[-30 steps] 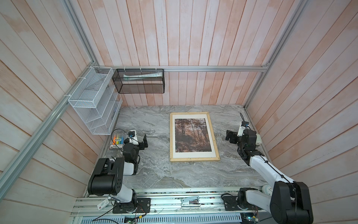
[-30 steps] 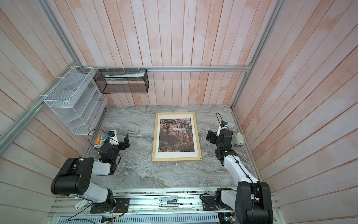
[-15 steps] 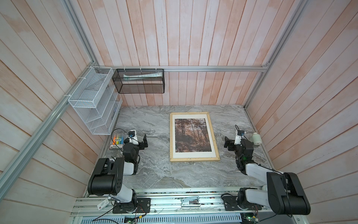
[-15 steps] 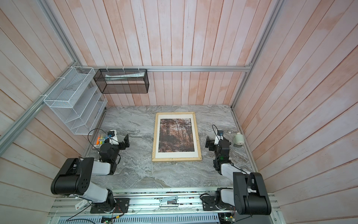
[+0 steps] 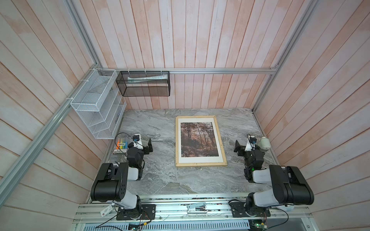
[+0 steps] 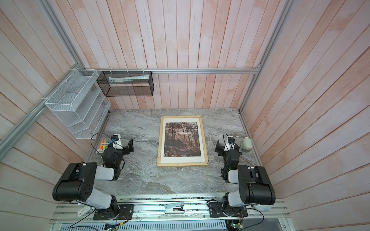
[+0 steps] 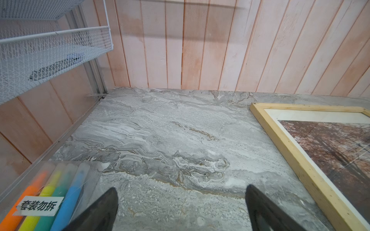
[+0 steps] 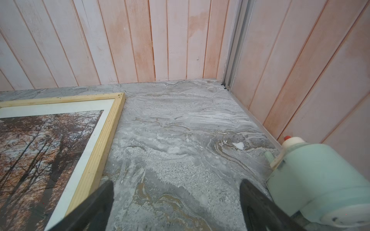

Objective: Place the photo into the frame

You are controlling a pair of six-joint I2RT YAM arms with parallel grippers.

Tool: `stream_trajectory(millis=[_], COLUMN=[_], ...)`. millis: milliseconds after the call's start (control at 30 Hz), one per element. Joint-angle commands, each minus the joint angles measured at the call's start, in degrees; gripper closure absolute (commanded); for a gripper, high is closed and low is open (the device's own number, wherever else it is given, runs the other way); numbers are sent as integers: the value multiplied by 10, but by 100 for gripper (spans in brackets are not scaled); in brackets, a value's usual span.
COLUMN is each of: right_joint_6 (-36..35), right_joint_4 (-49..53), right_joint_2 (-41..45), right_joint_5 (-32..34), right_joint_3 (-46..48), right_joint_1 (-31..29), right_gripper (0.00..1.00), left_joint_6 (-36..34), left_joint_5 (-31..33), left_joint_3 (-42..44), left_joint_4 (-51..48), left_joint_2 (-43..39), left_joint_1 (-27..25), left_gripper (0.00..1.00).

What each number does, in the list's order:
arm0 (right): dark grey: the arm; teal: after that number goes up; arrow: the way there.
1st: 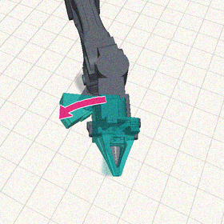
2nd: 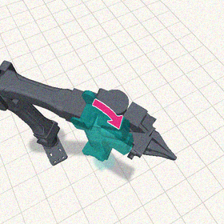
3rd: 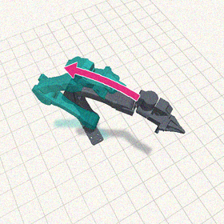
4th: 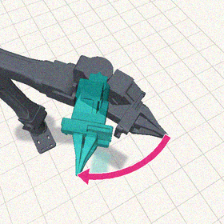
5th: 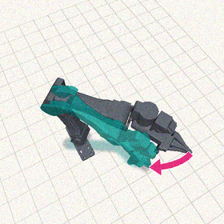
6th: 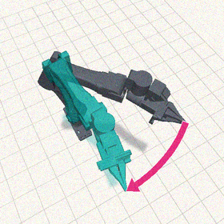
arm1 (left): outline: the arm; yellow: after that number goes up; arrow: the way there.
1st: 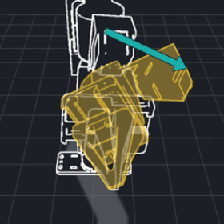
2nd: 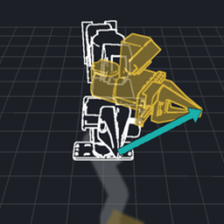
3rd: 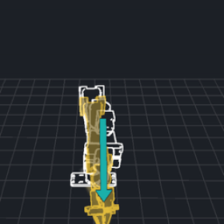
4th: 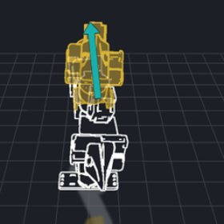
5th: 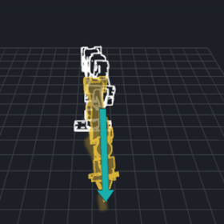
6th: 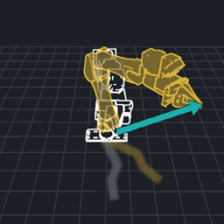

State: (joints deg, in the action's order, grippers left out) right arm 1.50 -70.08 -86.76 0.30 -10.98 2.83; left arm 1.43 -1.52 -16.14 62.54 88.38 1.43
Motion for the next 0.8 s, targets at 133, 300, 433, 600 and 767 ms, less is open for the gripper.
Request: stream_trajectory(millis=[133,300,433,600,767], right_joint_6=[0,0,-1,-1,-1], right_joint_4=[16,18,21,21,21], right_joint_2=[-2,-2,-1,-1,-1], right_joint_5=[-9,-9,-9,-9,-9], right_joint_3=[-32,-33,-34,-34,-34], right_joint_1=[2,2,1,2,1], right_gripper=[2,2,2,2,2], left_joint_6=[-9,-9,-10,-10,-10], left_joint_5=[-6,-6,-6,-6,-6], left_joint_3=[-8,-9,-9,-9,-8], left_joint_4=[0,0,0,0,0], left_joint_2=[-2,-2,-2,-2,-2], left_joint_1=[0,0,0,0,0], left_gripper=[0,0,0,0,0])
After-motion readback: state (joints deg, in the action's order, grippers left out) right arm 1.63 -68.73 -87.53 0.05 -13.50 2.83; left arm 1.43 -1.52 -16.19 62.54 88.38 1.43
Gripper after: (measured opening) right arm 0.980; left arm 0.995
